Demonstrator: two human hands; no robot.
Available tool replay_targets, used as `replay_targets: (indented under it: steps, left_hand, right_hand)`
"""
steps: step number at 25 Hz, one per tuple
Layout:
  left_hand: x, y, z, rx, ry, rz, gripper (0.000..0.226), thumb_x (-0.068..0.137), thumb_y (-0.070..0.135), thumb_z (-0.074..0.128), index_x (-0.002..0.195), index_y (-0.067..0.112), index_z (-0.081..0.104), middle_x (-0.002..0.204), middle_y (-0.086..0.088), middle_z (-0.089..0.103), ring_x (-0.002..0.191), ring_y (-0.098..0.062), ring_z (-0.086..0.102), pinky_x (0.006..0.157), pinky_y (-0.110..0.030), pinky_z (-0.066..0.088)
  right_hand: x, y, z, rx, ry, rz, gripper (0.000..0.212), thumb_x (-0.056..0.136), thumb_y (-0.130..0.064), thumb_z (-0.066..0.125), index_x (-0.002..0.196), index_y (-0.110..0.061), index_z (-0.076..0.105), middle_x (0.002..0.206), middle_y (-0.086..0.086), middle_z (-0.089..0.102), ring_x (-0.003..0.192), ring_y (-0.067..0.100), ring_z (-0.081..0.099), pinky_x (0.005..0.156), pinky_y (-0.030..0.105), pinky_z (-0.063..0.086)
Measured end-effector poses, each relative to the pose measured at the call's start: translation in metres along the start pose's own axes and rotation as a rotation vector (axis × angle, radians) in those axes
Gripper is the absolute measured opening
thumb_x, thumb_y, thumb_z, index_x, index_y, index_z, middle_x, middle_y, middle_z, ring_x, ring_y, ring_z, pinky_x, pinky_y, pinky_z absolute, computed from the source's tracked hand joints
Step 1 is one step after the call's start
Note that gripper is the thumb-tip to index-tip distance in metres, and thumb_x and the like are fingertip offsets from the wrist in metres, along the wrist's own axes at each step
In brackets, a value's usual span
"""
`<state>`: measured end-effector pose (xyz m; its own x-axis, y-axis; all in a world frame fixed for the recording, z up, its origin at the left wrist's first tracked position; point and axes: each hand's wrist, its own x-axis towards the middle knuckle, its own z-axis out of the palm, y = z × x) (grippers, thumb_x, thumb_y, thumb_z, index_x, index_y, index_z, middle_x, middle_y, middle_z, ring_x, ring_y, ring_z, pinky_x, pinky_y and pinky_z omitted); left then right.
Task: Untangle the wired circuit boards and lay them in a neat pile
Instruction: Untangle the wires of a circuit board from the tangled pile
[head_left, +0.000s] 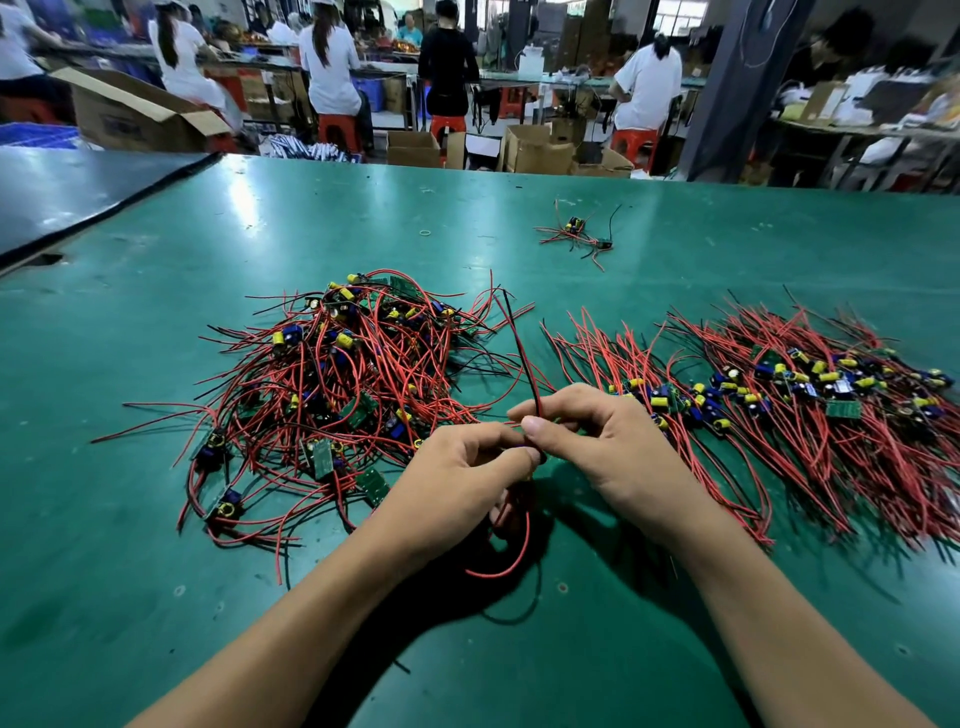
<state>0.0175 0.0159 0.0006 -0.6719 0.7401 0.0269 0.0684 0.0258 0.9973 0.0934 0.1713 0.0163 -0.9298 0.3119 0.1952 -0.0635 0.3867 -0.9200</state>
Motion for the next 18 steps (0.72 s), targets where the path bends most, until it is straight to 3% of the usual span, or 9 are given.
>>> replay_targets:
  steps: [2, 5, 8, 13, 18]
  left_hand:
    - [0.0, 0.0, 0.0, 0.037, 0.008, 0.024, 0.015, 0.094, 0.01, 0.058, 0.089, 0.007, 0.072, 0.056, -0.008, 0.055, 0.044, -0.017, 0.046, 0.047, -0.023, 0.037]
    - [-0.002, 0.002, -0.001, 0.019, -0.036, -0.003, 0.015, 0.093, 0.01, 0.058, 0.088, 0.005, 0.071, 0.061, -0.01, 0.054, 0.049, -0.018, 0.045, 0.049, -0.025, 0.037]
    - [-0.003, 0.006, -0.006, 0.036, -0.128, -0.021, 0.014, 0.09, 0.017, 0.061, 0.088, 0.006, 0.069, 0.07, -0.021, 0.059, 0.059, -0.023, 0.046, 0.056, -0.03, 0.036]
    - [-0.004, 0.007, -0.001, -0.084, -0.189, -0.037, 0.016, 0.095, 0.005, 0.056, 0.093, -0.002, 0.071, 0.094, -0.024, 0.072, 0.073, -0.022, 0.059, 0.064, -0.028, 0.048]
    - [-0.002, 0.003, 0.003, -0.202, -0.055, -0.106, 0.022, 0.093, 0.009, 0.058, 0.078, 0.005, 0.073, 0.077, -0.019, 0.073, 0.06, -0.027, 0.067, 0.062, -0.031, 0.049]
  right_hand:
    - [-0.001, 0.002, 0.004, 0.102, -0.008, 0.028, 0.005, 0.085, -0.02, 0.077, 0.09, -0.018, 0.079, 0.088, 0.003, 0.076, 0.077, 0.008, 0.065, 0.075, 0.018, 0.051]
    - [-0.001, 0.006, 0.006, 0.242, -0.047, 0.085, 0.017, 0.075, -0.035, 0.082, 0.081, -0.019, 0.079, 0.075, 0.0, 0.074, 0.069, 0.006, 0.065, 0.067, 0.015, 0.05]
    - [0.0, 0.008, 0.005, 0.425, -0.1, 0.215, 0.031, 0.064, -0.043, 0.091, 0.075, -0.019, 0.076, 0.073, 0.003, 0.07, 0.067, 0.015, 0.061, 0.067, 0.025, 0.049]
    - [0.0, 0.003, 0.012, 0.787, -0.138, 0.411, 0.016, 0.073, -0.017, 0.085, 0.074, -0.017, 0.069, 0.066, 0.008, 0.061, 0.046, 0.016, 0.056, 0.041, 0.025, 0.051]
    - [-0.001, 0.001, 0.012, 0.745, -0.138, 0.399, 0.015, 0.072, -0.023, 0.084, 0.078, -0.018, 0.072, 0.068, 0.009, 0.062, 0.046, 0.017, 0.056, 0.041, 0.026, 0.049]
